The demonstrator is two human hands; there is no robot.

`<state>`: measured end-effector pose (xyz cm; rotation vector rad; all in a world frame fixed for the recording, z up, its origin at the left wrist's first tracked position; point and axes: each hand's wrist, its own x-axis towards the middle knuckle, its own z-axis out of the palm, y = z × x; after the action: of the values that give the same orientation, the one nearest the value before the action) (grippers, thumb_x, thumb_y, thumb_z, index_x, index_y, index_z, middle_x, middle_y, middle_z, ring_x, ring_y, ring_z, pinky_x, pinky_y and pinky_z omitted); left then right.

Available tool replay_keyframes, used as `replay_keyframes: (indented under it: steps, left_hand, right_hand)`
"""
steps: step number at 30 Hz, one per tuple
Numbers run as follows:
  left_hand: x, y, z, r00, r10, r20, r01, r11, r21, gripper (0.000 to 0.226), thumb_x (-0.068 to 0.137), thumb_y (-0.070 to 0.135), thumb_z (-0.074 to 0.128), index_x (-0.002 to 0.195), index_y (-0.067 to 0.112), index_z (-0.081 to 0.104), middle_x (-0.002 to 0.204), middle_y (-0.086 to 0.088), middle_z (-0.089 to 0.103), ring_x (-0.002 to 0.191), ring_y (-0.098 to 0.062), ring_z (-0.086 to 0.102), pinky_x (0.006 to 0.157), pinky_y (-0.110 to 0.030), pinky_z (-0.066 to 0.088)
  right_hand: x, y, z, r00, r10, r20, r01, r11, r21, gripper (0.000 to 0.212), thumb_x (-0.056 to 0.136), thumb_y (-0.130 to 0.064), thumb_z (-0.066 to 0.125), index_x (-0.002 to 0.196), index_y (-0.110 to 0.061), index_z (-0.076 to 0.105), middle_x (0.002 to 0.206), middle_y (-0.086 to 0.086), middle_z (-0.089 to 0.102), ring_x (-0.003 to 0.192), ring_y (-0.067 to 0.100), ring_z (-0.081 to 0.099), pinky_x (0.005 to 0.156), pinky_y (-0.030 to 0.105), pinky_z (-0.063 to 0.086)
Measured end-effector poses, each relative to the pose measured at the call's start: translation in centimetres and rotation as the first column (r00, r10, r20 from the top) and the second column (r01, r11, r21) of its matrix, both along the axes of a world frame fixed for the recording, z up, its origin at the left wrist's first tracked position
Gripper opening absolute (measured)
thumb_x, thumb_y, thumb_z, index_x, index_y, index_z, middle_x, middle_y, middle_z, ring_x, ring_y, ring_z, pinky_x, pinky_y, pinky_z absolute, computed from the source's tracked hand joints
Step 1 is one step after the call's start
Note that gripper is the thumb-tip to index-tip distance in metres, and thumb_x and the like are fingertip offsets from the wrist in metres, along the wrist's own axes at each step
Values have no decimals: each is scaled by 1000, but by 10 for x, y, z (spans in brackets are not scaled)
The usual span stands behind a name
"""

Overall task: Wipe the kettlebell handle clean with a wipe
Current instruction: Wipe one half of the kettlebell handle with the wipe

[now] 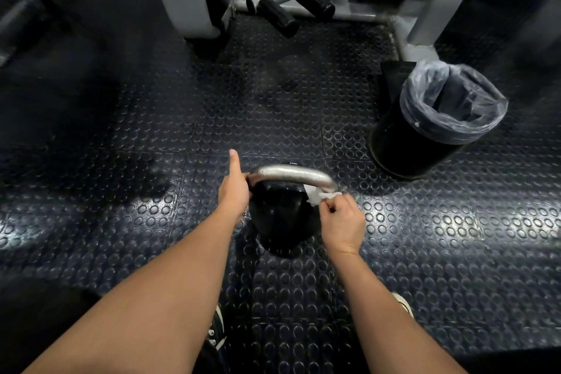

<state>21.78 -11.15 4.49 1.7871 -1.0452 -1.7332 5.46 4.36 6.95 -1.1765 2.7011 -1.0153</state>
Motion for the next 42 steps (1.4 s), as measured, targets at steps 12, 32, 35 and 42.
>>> replay_keyframes:
  steps: [12,32,35,42]
  left_hand:
    - [1,-1,-2,1000,19,23,-20,999,32,136,41,121,21,110,20,81,116,-9,79,115,-31,72,118,-53,44]
    - [2,0,0,1000,-13,11,13,1000,14,138,46,120,20,116,19,81,111,-8,82,115,-29,74,119,-55,42]
    - [3,0,1,1000,-16,18,16,1000,10,138,47,120,20,118,19,81,109,-8,83,113,-29,74,119,-55,42]
    - [2,2,7,999,-40,1,40,999,-8,131,47,120,20,103,20,83,101,-9,84,109,-29,76,117,-53,44]
  right_hand:
    - [7,-8,1,995,-78,69,79,997,-11,26,73,-9,78,58,-11,58,65,0,57,51,11,42,51,21,31]
    - [30,-29,1,785,-404,470,466,885,-18,14,76,-19,74,66,-15,65,73,0,68,69,17,58,63,24,39]
    - [32,-32,8,697,-408,590,536,843,-51,14,79,-21,73,69,-17,64,64,-3,68,64,10,65,58,14,42]
    - [46,-36,28,-9,32,999,834,552,-10,11,88,1,68,97,9,67,89,19,74,83,27,74,73,32,60]
